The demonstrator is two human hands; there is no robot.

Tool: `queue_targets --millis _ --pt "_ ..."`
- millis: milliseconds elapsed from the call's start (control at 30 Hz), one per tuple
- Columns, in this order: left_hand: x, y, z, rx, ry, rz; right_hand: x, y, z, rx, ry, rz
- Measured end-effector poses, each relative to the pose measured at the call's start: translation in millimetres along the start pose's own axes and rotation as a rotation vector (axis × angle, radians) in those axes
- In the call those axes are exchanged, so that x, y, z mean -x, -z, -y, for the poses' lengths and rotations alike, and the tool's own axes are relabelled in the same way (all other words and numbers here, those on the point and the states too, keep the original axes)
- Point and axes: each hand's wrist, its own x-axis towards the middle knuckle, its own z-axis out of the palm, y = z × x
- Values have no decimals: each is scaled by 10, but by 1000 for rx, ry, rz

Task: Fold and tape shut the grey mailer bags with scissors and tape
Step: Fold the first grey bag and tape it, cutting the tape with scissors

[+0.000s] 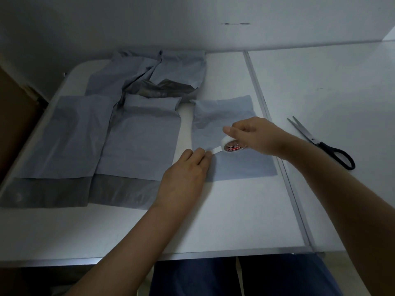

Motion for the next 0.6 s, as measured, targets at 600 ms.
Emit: queue_targets --millis 600 --pt "-17 70 -68 -117 -8 40 -143 164 249 131 3 189"
